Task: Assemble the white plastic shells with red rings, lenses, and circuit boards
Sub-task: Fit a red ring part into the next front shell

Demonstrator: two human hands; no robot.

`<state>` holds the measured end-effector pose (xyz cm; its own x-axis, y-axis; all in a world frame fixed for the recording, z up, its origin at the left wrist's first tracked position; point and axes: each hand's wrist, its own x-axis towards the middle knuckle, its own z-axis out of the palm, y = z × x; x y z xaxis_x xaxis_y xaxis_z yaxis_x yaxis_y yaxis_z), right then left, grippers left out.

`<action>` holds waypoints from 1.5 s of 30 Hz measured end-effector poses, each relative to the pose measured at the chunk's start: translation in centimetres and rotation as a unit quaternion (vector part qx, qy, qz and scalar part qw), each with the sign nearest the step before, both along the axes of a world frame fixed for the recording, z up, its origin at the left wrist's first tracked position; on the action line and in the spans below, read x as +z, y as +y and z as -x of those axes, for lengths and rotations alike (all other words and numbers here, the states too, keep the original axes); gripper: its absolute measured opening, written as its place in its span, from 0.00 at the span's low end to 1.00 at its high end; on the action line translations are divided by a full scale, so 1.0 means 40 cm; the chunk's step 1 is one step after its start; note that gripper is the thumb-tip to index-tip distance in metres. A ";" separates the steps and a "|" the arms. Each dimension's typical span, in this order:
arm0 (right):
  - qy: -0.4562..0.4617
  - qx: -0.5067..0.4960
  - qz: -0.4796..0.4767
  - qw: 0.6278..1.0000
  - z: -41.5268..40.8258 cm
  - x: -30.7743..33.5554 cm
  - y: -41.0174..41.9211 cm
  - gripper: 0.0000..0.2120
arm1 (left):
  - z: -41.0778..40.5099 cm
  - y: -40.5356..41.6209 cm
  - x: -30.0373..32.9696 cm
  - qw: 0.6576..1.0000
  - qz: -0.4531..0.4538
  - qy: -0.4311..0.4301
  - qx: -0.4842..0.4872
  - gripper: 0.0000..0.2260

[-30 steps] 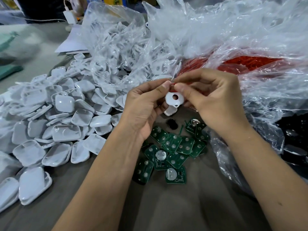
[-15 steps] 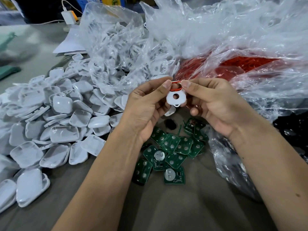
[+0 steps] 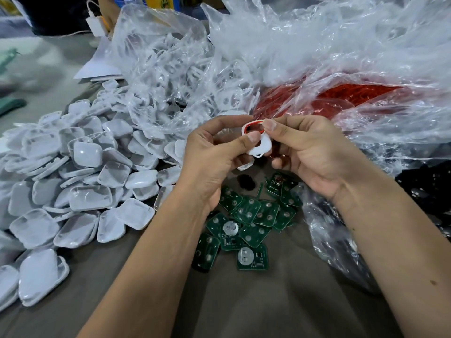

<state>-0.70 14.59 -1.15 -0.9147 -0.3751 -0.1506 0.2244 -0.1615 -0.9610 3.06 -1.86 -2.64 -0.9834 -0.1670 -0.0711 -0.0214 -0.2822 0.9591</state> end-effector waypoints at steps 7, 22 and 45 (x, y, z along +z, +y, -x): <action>-0.035 0.056 0.003 0.998 0.002 0.006 0.007 0.13 | -0.001 0.002 0.000 0.999 -0.025 -0.010 -0.028 0.12; -0.086 0.128 0.115 0.981 0.014 0.006 0.032 0.11 | 0.005 -0.002 0.009 0.974 -0.197 -0.040 -0.106 0.10; -0.097 0.113 0.081 0.985 0.014 0.003 0.036 0.20 | 0.003 -0.003 0.011 0.971 -0.199 -0.067 -0.113 0.08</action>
